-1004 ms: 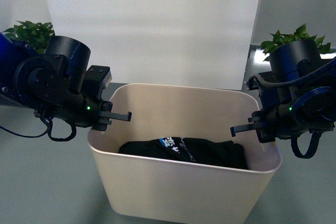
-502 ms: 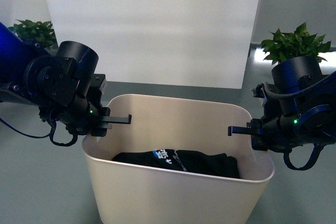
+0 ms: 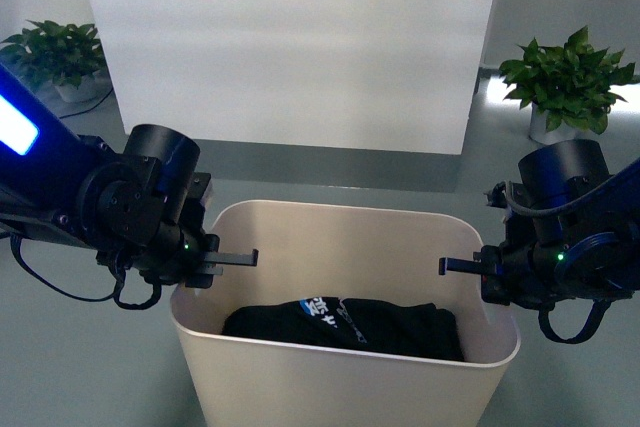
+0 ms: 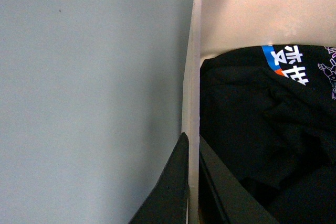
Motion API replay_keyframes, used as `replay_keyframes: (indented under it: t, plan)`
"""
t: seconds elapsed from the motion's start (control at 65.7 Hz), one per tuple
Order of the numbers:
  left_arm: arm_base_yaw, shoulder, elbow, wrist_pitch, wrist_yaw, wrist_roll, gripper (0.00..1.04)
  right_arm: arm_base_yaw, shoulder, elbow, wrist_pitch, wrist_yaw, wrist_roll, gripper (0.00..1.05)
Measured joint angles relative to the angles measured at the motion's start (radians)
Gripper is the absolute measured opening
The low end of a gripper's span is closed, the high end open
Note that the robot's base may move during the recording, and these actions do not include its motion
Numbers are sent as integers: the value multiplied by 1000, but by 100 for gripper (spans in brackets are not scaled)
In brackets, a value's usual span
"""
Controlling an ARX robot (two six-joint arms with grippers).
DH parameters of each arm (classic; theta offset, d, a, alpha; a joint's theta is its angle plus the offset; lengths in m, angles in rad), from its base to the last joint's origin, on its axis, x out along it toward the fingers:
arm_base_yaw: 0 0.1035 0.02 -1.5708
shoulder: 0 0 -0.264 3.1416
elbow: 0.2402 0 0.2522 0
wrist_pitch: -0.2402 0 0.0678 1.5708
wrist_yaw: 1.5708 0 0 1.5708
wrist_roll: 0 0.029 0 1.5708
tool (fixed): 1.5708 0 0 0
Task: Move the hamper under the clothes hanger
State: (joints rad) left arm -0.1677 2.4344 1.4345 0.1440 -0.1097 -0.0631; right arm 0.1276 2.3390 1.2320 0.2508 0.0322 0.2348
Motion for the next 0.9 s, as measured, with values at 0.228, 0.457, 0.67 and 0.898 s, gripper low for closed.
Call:
replay_keyframes:
  t: [0.228,0.457,0.67,0.898]
  plan:
    - [0,35,17,1,2,-6,4,-1,28,2,6,0,3,3]
    - [-4,59,39,-6,6,-16,4,0,50,14,18,9,3,3]
    - [-16,58,42,-24,29,-28,35,9,51,14,32,12,-2,25]
    - [-36,-28,8,-8,42,-27,78,28,-33,-18,39,19,-13,67]
